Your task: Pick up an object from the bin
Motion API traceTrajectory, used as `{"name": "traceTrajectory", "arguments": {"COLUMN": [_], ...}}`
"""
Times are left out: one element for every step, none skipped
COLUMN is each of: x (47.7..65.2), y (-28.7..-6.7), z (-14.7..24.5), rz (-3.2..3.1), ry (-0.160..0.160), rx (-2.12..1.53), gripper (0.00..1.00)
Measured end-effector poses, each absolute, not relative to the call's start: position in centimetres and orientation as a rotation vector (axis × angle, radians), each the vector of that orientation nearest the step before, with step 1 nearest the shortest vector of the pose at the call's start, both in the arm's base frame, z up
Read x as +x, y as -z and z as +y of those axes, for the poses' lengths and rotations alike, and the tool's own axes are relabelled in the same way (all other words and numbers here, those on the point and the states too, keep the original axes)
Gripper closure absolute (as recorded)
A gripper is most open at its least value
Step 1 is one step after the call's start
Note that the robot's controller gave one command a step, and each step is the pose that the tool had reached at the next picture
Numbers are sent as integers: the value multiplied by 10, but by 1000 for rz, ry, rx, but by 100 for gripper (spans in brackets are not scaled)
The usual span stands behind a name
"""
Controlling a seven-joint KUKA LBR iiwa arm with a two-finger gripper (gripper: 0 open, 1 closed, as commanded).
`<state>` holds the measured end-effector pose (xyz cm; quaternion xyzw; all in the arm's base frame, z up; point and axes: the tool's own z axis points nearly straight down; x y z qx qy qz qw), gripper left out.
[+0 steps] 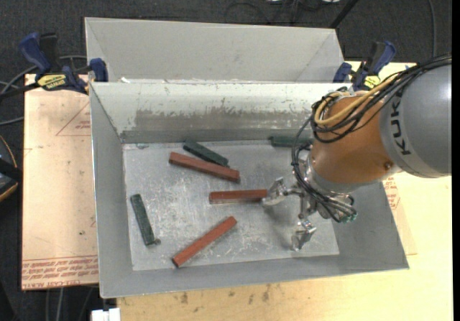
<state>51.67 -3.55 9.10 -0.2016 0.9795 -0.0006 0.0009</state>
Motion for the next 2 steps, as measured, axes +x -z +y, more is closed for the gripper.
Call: {"name": "traceTrajectory", "arguments": {"x": [521,558], "y": [-81,-79], "z": [-14,55], "rz": [3119,3037], "ry": [-3,6], "rx": [-366,-714], "gripper": [0,100]}}
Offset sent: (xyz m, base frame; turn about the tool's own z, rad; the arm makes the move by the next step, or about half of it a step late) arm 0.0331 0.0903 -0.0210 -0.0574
